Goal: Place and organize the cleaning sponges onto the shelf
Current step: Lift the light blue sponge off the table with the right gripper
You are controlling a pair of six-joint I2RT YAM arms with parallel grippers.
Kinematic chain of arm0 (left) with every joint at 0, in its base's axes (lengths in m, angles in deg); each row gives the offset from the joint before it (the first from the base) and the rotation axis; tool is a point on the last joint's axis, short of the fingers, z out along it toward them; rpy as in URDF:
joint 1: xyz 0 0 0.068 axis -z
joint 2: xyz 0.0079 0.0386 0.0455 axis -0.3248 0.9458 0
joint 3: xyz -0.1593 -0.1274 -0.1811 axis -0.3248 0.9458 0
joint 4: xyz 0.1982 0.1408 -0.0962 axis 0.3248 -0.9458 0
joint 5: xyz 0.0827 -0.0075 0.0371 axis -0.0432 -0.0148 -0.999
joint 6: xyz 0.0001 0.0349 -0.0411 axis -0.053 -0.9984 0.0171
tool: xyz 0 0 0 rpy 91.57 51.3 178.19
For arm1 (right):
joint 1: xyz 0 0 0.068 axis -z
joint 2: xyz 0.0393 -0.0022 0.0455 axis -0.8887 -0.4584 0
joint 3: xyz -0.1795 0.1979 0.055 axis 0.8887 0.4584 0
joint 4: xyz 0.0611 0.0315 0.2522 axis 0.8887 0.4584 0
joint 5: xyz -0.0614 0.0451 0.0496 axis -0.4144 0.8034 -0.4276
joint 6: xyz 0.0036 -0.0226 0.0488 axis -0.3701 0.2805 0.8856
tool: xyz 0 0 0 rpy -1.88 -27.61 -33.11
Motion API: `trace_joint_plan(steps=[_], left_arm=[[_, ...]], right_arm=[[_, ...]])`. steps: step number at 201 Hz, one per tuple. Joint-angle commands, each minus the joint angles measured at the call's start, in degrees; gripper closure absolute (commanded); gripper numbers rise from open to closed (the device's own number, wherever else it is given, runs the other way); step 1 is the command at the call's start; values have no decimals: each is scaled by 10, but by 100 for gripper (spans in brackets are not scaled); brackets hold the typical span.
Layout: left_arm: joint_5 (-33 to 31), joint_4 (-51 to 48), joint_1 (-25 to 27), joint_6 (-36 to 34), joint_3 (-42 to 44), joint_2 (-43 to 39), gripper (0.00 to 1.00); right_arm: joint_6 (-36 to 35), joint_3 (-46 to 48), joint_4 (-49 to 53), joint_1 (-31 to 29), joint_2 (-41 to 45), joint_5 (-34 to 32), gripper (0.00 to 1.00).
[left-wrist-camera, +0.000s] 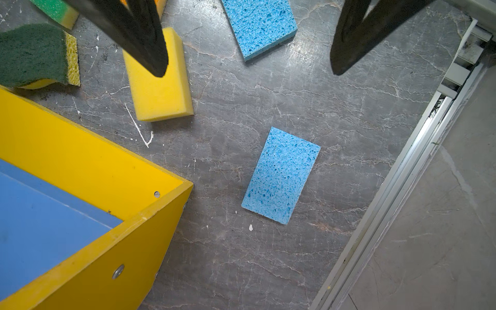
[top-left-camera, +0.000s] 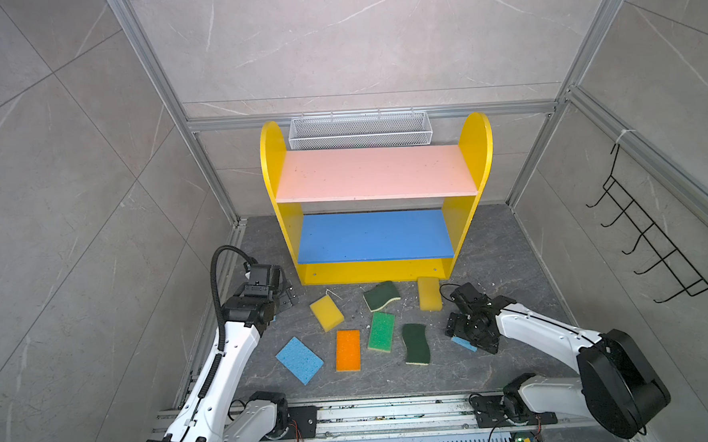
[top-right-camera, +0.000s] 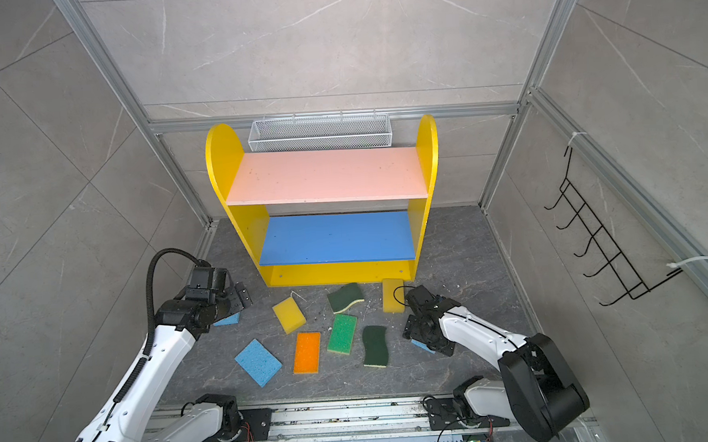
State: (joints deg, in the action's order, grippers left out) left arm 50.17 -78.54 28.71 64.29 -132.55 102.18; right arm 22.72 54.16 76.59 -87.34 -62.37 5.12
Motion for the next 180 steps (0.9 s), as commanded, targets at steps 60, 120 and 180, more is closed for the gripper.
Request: trace_joint_plan(steps=[60, 120, 180], left_arm=[[1, 2, 2, -5, -13, 3, 3], [-3, -8, 1, -7, -21, -5, 3], [2, -17, 2, -10, -32, -15, 3]], right_arm=[[2, 9, -27, 0, -28, 3, 23], [-15, 18, -18, 0, -7, 30, 35], [-46, -20, 56, -3, 69, 32, 37]])
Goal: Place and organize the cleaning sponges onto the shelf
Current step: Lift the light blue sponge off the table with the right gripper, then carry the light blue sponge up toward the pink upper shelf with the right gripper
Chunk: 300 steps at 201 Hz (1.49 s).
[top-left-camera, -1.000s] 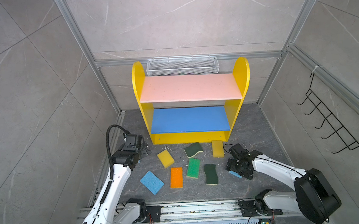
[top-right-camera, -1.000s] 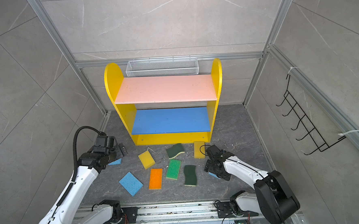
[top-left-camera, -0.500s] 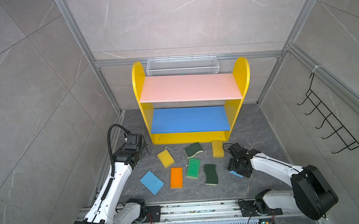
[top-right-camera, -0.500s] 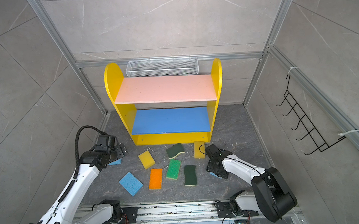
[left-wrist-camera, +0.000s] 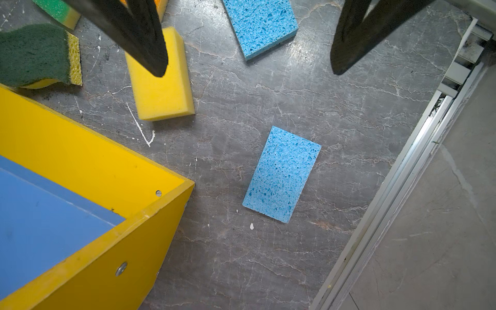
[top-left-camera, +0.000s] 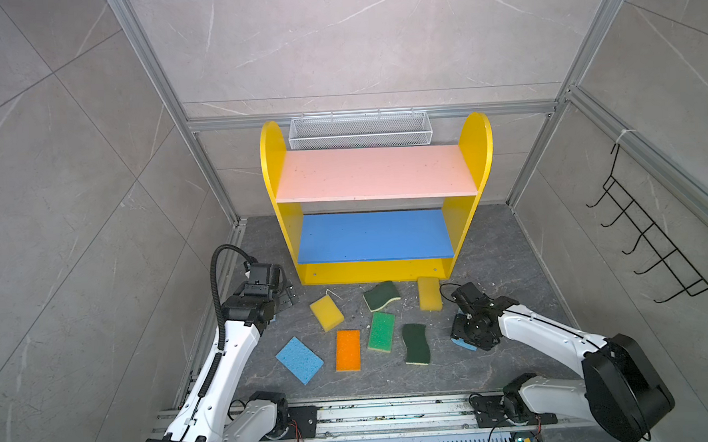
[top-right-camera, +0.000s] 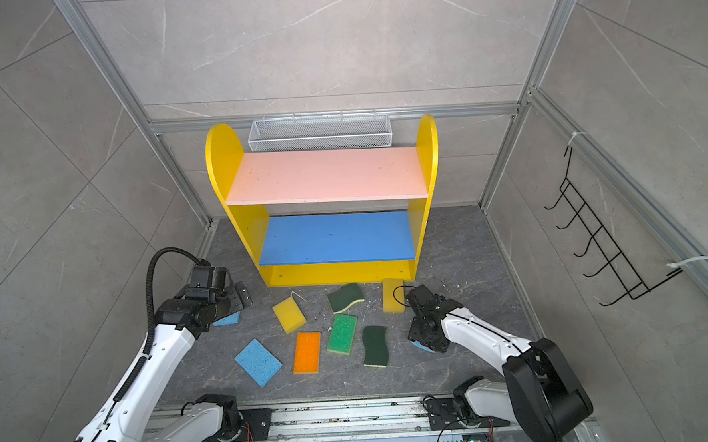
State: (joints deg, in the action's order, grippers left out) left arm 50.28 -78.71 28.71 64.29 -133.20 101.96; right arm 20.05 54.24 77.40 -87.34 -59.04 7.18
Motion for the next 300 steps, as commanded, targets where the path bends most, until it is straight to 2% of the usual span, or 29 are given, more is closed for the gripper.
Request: trace_joint_plan(steps=[1, 57, 97, 131, 168, 224, 300], left_arm=[[2, -16, 2, -10, -26, -13, 3], [3, -34, 2, -20, -49, -27, 3], [7, -47, 2, -26, -67, -44, 3], [8, -57, 2, -29, -83, -52, 3], [13, -68, 2, -31, -97, -64, 3], [5, -82, 2, -38, -132, -66, 3], [23, -89, 2, -44, -194, -45, 3]], right_arm=[[-19, -22, 49, -3, 37, 11, 36], [-2, -67, 111, -45, 98, 4, 37], [27, -130, 156, -126, 120, -11, 37], [41, -234, 207, -220, 89, -72, 37], [40, -329, 227, -274, 54, -105, 37], [-17, -520, 279, -325, -8, -170, 37], [-153, -698, 248, -325, -48, -280, 36]])
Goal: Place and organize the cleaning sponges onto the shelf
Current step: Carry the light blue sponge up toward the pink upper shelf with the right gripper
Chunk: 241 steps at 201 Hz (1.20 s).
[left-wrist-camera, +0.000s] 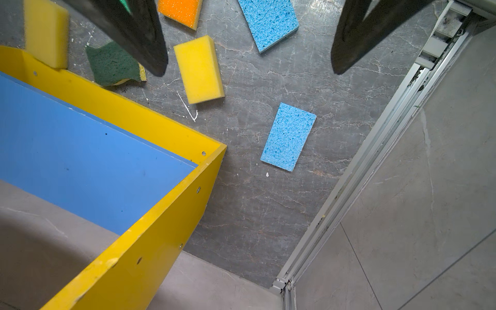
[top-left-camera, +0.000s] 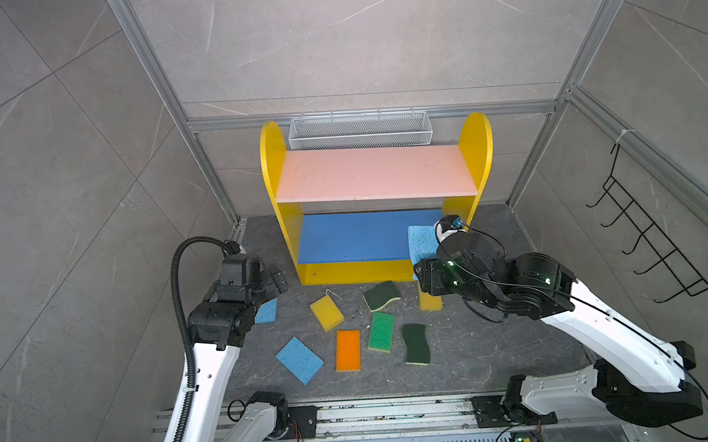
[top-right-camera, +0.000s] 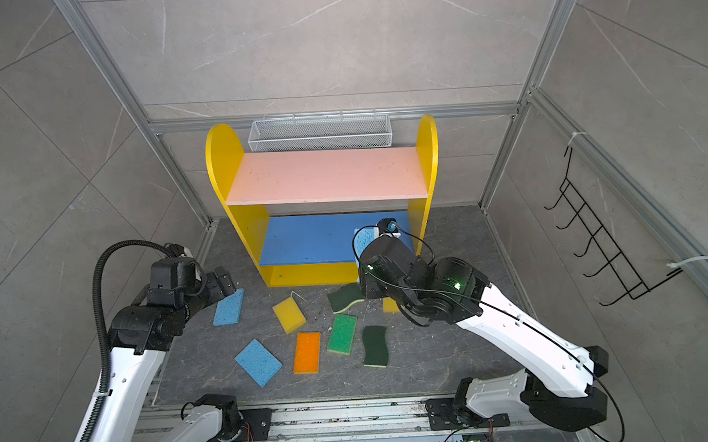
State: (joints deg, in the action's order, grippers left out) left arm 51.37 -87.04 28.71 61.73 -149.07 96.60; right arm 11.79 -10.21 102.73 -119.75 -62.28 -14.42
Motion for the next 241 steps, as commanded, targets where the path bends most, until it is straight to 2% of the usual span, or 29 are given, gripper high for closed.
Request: trace_joint_plan(steps=[1, 22, 43, 84, 105, 133, 241], left_arm=[[12, -6, 2, -19, -36, 9, 3], [1, -12, 2, -24, -64, 24, 2], [-18, -19, 2, -41, -105, 46, 2], [-14, -19, 2, -46, -159, 76, 2], [-8, -5, 2, -46, -159, 70, 2], [-16, -6, 2, -53, -164, 70, 2], [-17, 21, 2, -49, -150, 99, 2]], right_arm=[[-72, -56, -5, -1, -17, -66, 36], [-120, -95, -27, 5, -30, -102, 35], [-170, -121, -69, 38, -37, -101, 35], [-221, -179, -111, 125, -78, -57, 35], [-230, -174, -155, 165, -88, -24, 35], [-235, -207, -161, 209, -129, 1, 35], [-266, -311, -143, 284, -238, 25, 34]])
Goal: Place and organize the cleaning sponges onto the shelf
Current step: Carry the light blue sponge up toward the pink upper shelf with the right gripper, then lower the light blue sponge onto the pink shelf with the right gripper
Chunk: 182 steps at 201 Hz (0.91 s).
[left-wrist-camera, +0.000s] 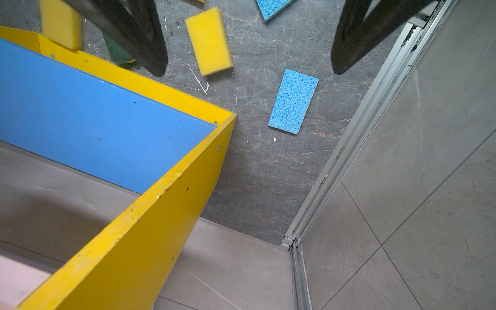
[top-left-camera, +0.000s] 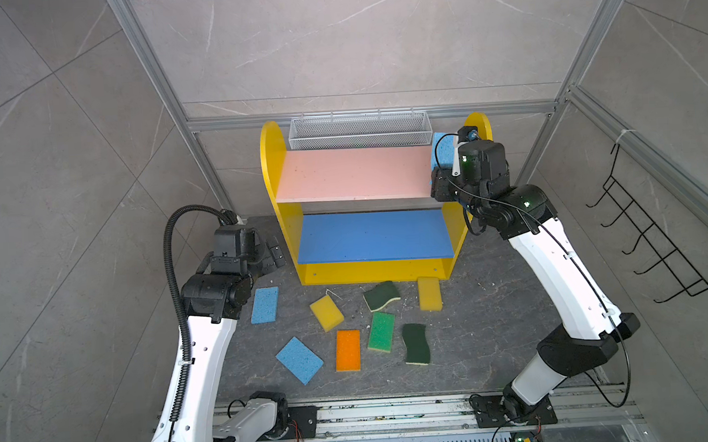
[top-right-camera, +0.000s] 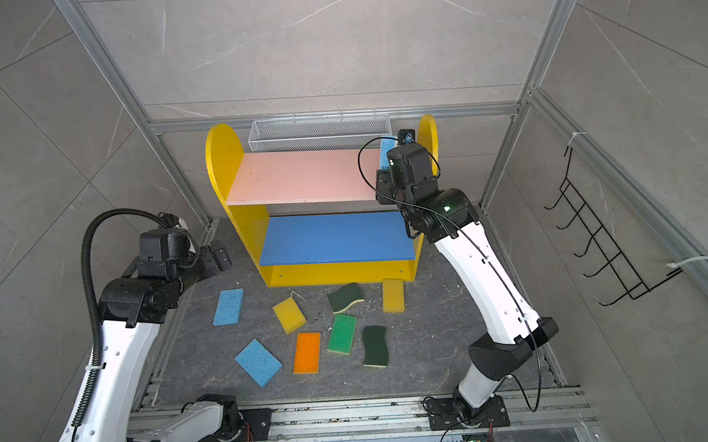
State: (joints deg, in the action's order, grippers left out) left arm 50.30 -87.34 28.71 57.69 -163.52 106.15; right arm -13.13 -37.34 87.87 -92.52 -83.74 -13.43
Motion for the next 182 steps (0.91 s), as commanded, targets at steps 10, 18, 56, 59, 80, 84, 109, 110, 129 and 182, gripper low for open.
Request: trace_joint_plan(steps=[10, 18, 56, 59, 80, 84, 109, 110, 129, 182], left_arm=[[-7, 25, 2, -6, -1, 5, 2], [-10, 28, 2, -6, 3, 4, 2], [-13, 33, 2, -5, 8, 6, 2], [-12, 33, 2, -6, 8, 7, 2], [-8, 34, 2, -4, 6, 13, 2], [-7, 34, 2, -4, 6, 15, 2], [-7, 35, 2, -3, 10, 18, 2], [-7, 35, 2, -3, 10, 18, 3], [-7, 36, 2, -3, 14, 20, 2], [-7, 44, 2, 0, 22, 21, 2]], right_arm=[[-17, -49, 16, 15, -32, 21, 35], [-18, -54, 21, 17, -38, 24, 35], [-22, -52, 34, 19, -48, 32, 34], [-23, -52, 35, 19, -49, 32, 34], [-23, -55, 43, 21, -55, 32, 34], [-23, -56, 45, 20, -56, 31, 33], [-25, -63, 55, 21, -65, 18, 33], [-25, -63, 54, 21, -65, 18, 33], [-28, -73, 63, 22, -75, 12, 29], [-30, -103, 89, 23, -106, -1, 22]])
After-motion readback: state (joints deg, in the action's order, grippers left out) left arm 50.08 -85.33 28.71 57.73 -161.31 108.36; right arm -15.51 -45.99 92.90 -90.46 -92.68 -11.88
